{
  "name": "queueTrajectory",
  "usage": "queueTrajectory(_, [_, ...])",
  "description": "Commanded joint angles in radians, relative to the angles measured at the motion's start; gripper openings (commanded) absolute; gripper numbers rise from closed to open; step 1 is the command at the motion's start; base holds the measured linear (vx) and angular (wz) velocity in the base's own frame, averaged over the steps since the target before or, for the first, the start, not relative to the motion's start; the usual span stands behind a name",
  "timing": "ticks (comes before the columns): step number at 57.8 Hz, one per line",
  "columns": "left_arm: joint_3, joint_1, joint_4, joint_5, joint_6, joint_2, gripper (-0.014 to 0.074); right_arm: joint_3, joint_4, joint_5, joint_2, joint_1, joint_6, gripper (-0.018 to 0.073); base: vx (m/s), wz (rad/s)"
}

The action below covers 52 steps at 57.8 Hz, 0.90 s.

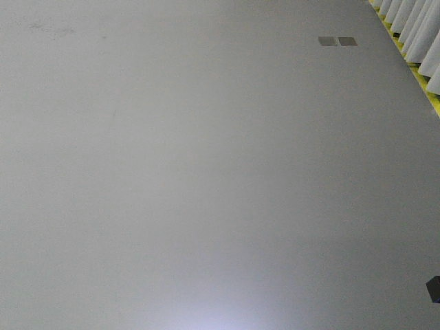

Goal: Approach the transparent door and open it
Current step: 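Drive the base forward across the grey floor, turning toward the wall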

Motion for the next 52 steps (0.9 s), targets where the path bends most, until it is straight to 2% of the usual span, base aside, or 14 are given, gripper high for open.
queueTrajectory(1, [0.015,-0.003,-0.006,-0.082,-0.008,-0.015,-0.0006,0.004,-0.005,-0.087,-0.015,-0.005,-0.001,-0.0006,0.26,0.03])
queueTrajectory(52, [0.015,-0.002,-0.006,-0.082,-0.008,-0.015,-0.0006,0.004,-0.005,-0.087,-0.015,-0.005,-0.001,-0.0006,0.33,0.10])
